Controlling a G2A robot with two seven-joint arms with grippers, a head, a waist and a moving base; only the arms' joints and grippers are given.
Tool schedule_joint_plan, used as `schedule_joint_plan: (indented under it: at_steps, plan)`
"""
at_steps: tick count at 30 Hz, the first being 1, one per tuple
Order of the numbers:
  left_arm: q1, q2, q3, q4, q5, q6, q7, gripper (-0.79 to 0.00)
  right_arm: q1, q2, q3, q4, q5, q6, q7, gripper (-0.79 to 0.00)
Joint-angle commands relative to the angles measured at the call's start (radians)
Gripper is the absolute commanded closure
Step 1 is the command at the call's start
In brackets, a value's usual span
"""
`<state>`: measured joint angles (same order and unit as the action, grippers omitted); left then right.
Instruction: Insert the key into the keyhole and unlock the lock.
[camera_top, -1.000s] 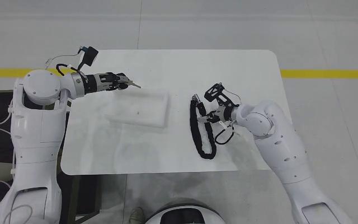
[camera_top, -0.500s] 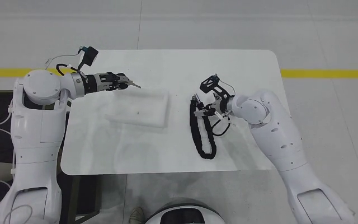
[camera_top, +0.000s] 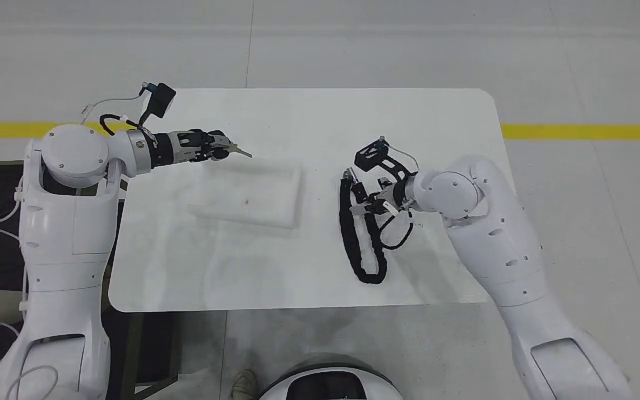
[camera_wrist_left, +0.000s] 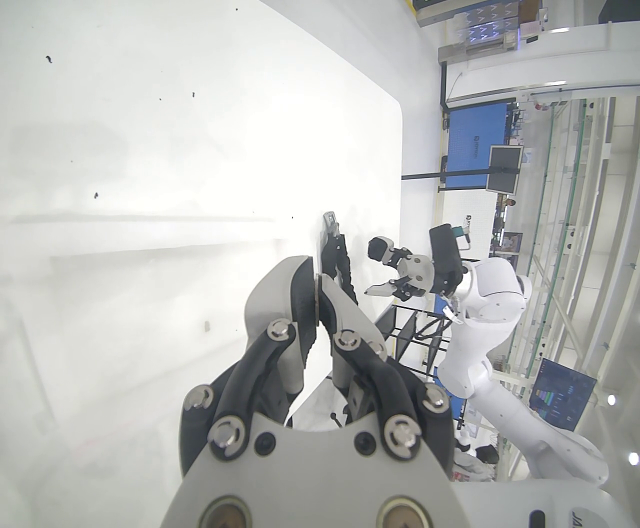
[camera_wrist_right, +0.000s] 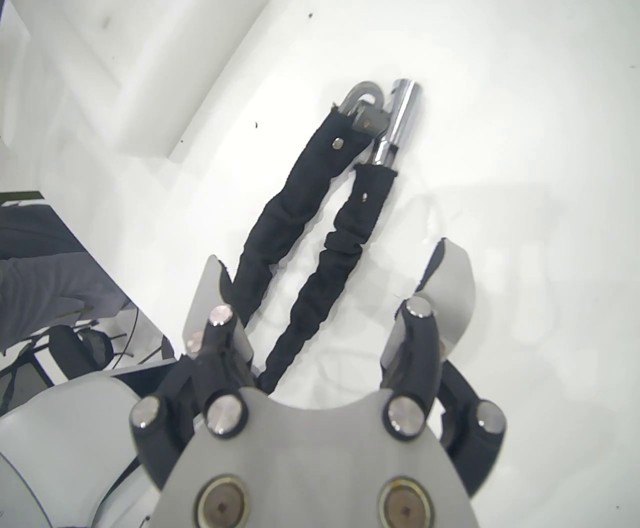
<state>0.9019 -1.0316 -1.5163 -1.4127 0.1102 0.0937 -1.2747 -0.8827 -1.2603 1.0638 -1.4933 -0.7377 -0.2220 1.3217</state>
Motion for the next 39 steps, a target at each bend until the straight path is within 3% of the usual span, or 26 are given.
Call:
schedule_joint_plan:
  at_steps: [1, 9, 10, 11, 16, 24, 28, 29, 30, 31, 32, 39]
  plan:
    - [0.000, 0.000, 0.000, 0.000, 0.000, 0.000, 0.000, 0.000, 0.035, -0.011, -0.036, 0.043, -0.059, 0.011, 0.009, -0.668]
    - [0.000, 0.000, 0.000, 0.000, 0.000, 0.000, 0.000, 0.000, 0.111, -0.054, -0.098, 0.165, -0.121, 0.015, -0.004, -0.566]
    - [0.000, 0.000, 0.000, 0.000, 0.000, 0.000, 0.000, 0.000, 0.115, -0.060, -0.103, 0.178, -0.126, 0.016, -0.002, -0.354]
    - [0.000, 0.000, 0.000, 0.000, 0.000, 0.000, 0.000, 0.000, 0.119, -0.065, -0.103, 0.190, -0.119, 0.017, -0.003, -0.292]
    - [0.000, 0.000, 0.000, 0.000, 0.000, 0.000, 0.000, 0.000, 0.146, -0.088, -0.110, 0.250, -0.142, 0.021, -0.006, -0.283]
    - [0.000, 0.000, 0.000, 0.000, 0.000, 0.000, 0.000, 0.000, 0.169, -0.127, -0.120, 0.301, -0.166, 0.013, -0.009, -0.388]
    - [0.000, 0.000, 0.000, 0.000, 0.000, 0.000, 0.000, 0.000, 0.179, -0.144, -0.126, 0.320, -0.216, 0.021, -0.009, -0.372]
    - [0.000, 0.000, 0.000, 0.000, 0.000, 0.000, 0.000, 0.000, 0.179, -0.149, -0.125, 0.325, -0.225, 0.022, -0.009, -0.292]
    - [0.000, 0.000, 0.000, 0.000, 0.000, 0.000, 0.000, 0.000, 0.180, -0.153, -0.123, 0.329, -0.233, 0.025, -0.010, -0.268]
    - [0.000, 0.000, 0.000, 0.000, 0.000, 0.000, 0.000, 0.000, 0.180, -0.156, -0.122, 0.332, -0.243, 0.026, -0.011, -0.065]
    - [0.000, 0.000, 0.000, 0.000, 0.000, 0.000, 0.000, 0.000, 0.179, -0.160, -0.120, 0.334, -0.248, 0.026, -0.012, 0.000]
    - [0.000, 0.000, 0.000, 0.000, 0.000, 0.000, 0.000, 0.000, 0.166, -0.174, -0.058, 0.321, -0.255, 0.025, 0.013, 0.000]
